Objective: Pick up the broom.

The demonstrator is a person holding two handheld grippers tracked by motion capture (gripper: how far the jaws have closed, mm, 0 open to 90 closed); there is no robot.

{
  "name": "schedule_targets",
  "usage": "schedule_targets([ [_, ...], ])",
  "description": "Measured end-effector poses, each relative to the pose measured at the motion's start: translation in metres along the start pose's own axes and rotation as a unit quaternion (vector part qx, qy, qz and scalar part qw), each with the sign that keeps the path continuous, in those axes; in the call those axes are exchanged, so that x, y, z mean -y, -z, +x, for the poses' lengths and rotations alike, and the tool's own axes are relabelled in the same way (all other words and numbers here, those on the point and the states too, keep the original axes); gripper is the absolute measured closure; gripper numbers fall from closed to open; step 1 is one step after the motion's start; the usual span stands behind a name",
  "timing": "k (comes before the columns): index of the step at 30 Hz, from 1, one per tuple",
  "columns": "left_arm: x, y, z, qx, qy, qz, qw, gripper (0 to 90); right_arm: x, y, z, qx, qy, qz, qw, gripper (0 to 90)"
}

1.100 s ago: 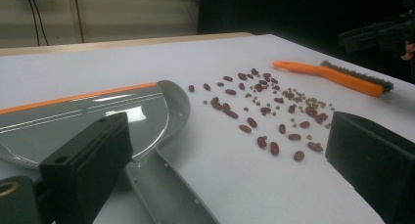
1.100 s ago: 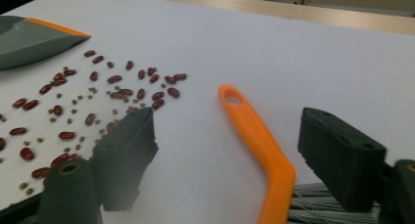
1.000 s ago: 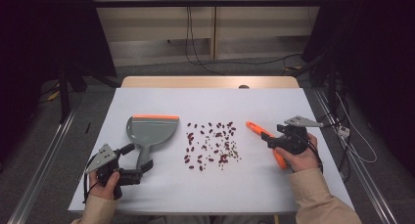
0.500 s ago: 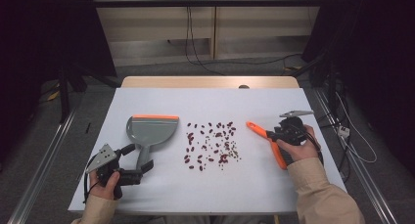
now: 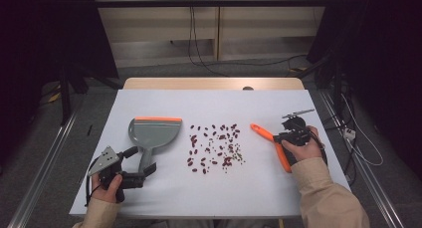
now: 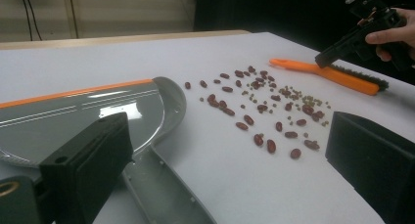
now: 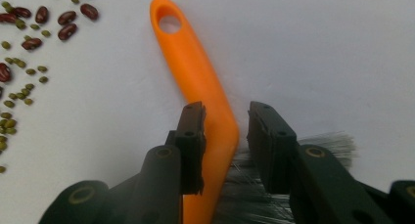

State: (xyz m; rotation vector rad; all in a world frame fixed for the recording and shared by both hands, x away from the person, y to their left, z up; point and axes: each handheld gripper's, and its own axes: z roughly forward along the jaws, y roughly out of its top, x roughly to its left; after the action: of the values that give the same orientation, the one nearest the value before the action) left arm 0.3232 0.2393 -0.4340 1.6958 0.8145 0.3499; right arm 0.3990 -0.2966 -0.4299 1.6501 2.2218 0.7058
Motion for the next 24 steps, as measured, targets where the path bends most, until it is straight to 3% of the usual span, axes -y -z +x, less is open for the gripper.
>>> schedule_targets([
  [5,0.000,0.000,0.000,0.000,0.000,0.000,1.0000,3.0,-0.002,-0.008,0.003,0.001,0.006,0.023,0.9997,67.2],
  [9,0.000,0.000,0.000,0.001,-0.002,0.001,1.0000,3.0,-0.008,-0.016,0.011,0.019,0.018,0.054,0.9982,65.2],
  [16,0.000,-0.001,-0.001,0.000,-0.004,0.002,1.0000,3.0,-0.012,-0.017,0.006,0.009,-0.004,0.068,0.9976,68.8],
  [24,-0.001,-0.001,0.000,-0.002,-0.005,-0.001,1.0000,3.0,-0.018,-0.018,0.008,0.015,0.003,0.088,0.9960,69.7],
])
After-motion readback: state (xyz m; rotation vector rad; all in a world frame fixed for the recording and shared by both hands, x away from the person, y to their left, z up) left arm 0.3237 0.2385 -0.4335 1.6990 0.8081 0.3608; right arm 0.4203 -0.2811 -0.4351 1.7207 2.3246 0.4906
